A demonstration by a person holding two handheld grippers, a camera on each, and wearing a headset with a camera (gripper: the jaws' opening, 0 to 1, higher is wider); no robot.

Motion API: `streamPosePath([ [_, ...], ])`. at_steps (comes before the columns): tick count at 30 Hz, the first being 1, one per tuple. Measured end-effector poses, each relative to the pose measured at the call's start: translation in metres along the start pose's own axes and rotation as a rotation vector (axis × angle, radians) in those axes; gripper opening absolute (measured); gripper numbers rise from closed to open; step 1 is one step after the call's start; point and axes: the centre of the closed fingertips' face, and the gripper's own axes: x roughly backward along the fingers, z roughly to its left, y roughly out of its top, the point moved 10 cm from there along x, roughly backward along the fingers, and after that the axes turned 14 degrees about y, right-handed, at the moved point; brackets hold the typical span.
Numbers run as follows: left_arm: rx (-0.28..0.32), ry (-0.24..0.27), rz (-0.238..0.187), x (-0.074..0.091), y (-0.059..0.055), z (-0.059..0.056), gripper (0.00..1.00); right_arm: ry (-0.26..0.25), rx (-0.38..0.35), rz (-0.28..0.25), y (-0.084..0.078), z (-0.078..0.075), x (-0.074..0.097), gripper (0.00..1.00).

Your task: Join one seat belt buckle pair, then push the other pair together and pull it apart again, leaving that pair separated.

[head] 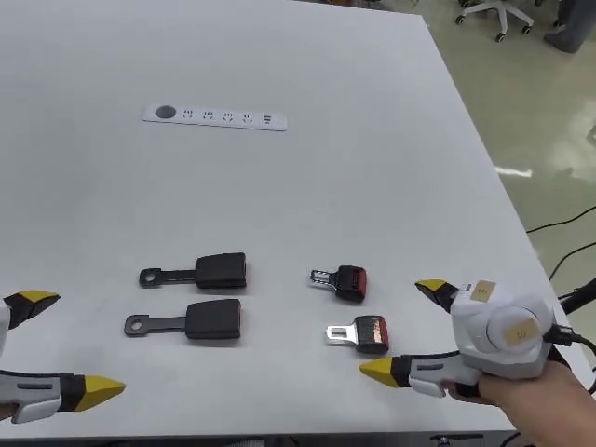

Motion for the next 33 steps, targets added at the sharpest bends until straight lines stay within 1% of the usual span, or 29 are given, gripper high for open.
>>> streamPosePath([
  [4,-0.013,-0.015,-0.001,-0.002,0.002,-0.002,0.9,0.004,0.012,0.014,0.001,0.0,0.0,0.82],
  [9,-0.024,-0.029,0.003,-0.003,0.003,-0.004,0.88,0.008,0.027,0.027,0.002,0.001,-0.001,0.81],
  [11,-0.024,-0.037,0.003,-0.004,0.004,-0.005,0.87,0.009,0.031,0.027,0.002,-0.001,-0.002,0.81],
  [13,-0.022,-0.051,-0.01,-0.005,0.006,-0.006,0.87,0.01,0.028,0.032,0.002,-0.002,-0.002,0.8],
  [20,-0.052,-0.062,-0.025,-0.01,0.011,-0.004,0.85,0.024,0.048,0.051,0.001,-0.005,-0.007,0.78],
  [22,-0.06,-0.074,-0.026,-0.014,0.016,-0.006,0.82,0.028,0.047,0.054,0.001,-0.005,-0.008,0.78],
  [24,-0.067,-0.083,-0.016,-0.016,0.019,-0.008,0.8,0.032,0.053,0.059,0.001,-0.006,-0.009,0.77],
  [26,-0.082,-0.074,0.009,-0.019,0.02,-0.007,0.77,0.047,0.054,0.065,-0.001,-0.006,-0.012,0.76],
  [27,-0.087,-0.07,0.001,-0.02,0.023,-0.008,0.74,0.05,0.06,0.068,-0.001,-0.007,-0.014,0.76],
  [28,-0.087,-0.074,-0.001,-0.022,0.025,-0.008,0.73,0.052,0.068,0.074,-0.001,-0.007,-0.015,0.76],
  [31,-0.125,-0.089,0.001,-0.026,0.028,-0.01,0.73,0.062,0.082,0.089,-0.001,-0.007,-0.018,0.75],
  [33,-0.136,-0.101,0.002,-0.03,0.031,-0.012,0.73,0.068,0.085,0.093,-0.001,-0.008,-0.019,0.74],
])
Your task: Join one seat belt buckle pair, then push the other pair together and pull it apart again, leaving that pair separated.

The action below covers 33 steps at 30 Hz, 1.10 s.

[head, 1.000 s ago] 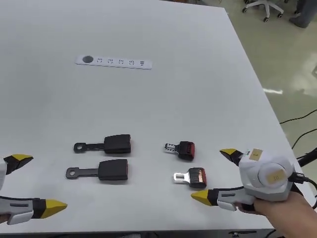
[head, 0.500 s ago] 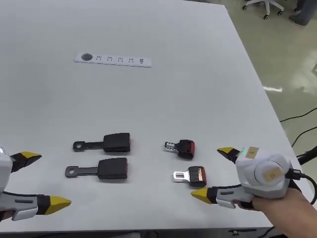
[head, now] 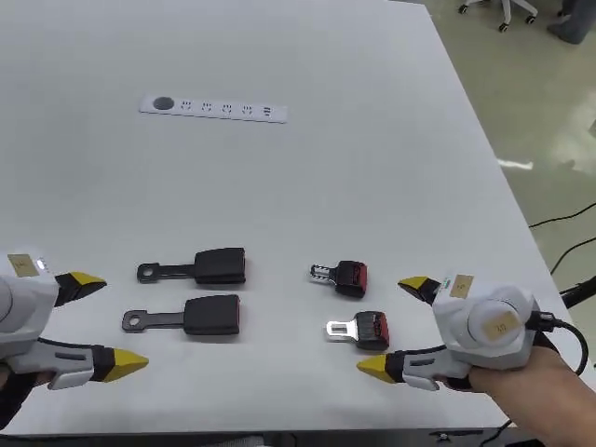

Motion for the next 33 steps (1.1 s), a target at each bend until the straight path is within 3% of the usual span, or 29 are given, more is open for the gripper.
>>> streamPosePath([
  [9,-0.081,-0.052,-0.016,-0.019,0.015,-0.005,0.65,0.054,0.03,0.026,0.004,-0.002,-0.004,0.64],
  [14,-0.116,-0.08,-0.004,-0.029,0.02,-0.007,0.63,0.069,0.05,0.042,0.005,-0.005,-0.006,0.6],
  [18,-0.142,-0.108,0.007,-0.035,0.023,-0.011,0.62,0.095,0.061,0.074,0.004,-0.008,-0.01,0.52],
  [24,-0.223,-0.168,0.011,-0.05,0.028,-0.019,0.56,0.128,0.085,0.103,0.002,-0.012,-0.016,0.49],
  [27,-0.266,-0.19,0.024,-0.055,0.034,-0.027,0.54,0.174,0.066,0.105,-0.002,-0.013,-0.021,0.46],
  [33,-0.305,-0.229,0.052,-0.073,0.038,-0.03,0.51,0.186,0.073,0.134,-0.005,-0.016,-0.025,0.45],
])
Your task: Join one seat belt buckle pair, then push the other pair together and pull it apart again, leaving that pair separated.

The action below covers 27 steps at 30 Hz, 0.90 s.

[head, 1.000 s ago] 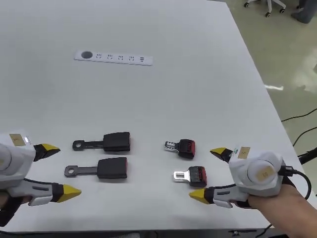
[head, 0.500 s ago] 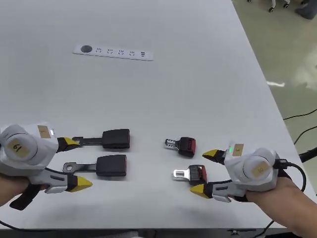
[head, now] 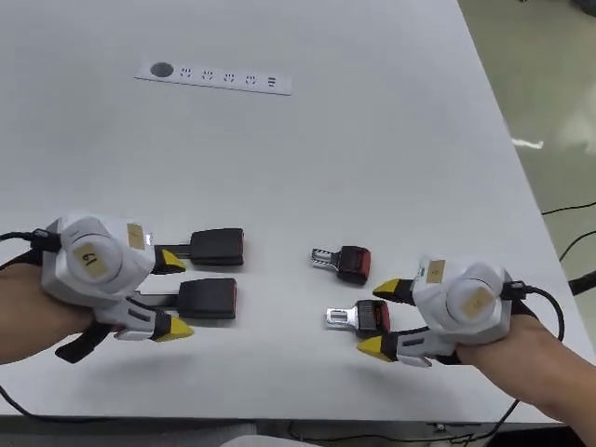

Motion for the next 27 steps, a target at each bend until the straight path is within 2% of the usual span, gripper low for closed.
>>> streamPosePath([
  [2,-0.017,-0.025,0.009,-0.005,-0.001,-0.001,0.49,0.009,0.003,0.011,-0.001,-0.001,-0.001,0.44],
  [5,-0.018,-0.029,0.011,-0.011,-0.001,0.001,0.47,0.03,0.001,0.029,-0.006,-0.005,-0.004,0.4],
  [11,-0.039,-0.038,0.02,-0.017,0.0,0.004,0.46,0.03,0.005,0.037,-0.006,-0.009,-0.002,0.41],
  [16,-0.063,-0.057,0.029,-0.021,0.0,0.007,0.44,0.037,0.026,0.069,-0.008,-0.015,-0.003,0.41],
  [17,-0.092,-0.078,0.004,-0.023,0.001,0.007,0.42,0.04,0.03,0.076,-0.009,-0.016,-0.004,0.41],
  [18,-0.106,-0.086,-0.003,-0.023,0.001,0.007,0.4,0.043,0.032,0.08,-0.009,-0.017,-0.005,0.4],
  [21,-0.111,-0.094,0.021,-0.026,-0.001,0.007,0.38,0.05,0.041,0.09,-0.009,-0.018,-0.005,0.4],
  [27,-0.141,-0.105,0.029,-0.03,-0.002,0.01,0.38,0.07,0.052,0.117,-0.014,-0.022,-0.012,0.4],
])
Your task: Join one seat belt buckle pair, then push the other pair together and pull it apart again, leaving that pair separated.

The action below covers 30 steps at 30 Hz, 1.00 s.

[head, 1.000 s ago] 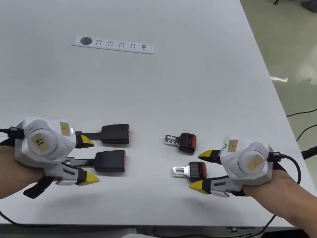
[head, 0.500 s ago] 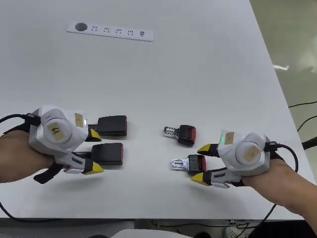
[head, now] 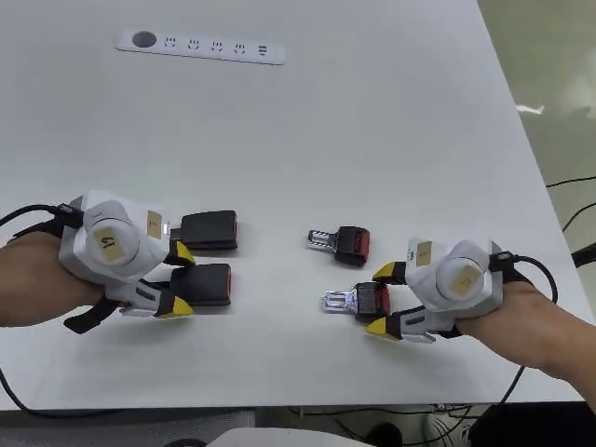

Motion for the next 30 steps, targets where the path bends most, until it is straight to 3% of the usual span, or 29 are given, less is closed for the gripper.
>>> streamPosePath([
  [14,-0.08,-0.014,-0.003,-0.005,-0.001,0.001,0.33,0.02,0.025,0.041,-0.005,-0.006,-0.005,0.34],
  [21,-0.117,-0.008,0.028,-0.011,-0.004,0.0,0.34,0.021,0.069,0.077,-0.004,-0.005,-0.005,0.33],
  [30,-0.111,-0.007,0.028,-0.011,-0.002,-0.001,0.34,0.029,0.091,0.077,-0.004,-0.007,-0.003,0.33],
])
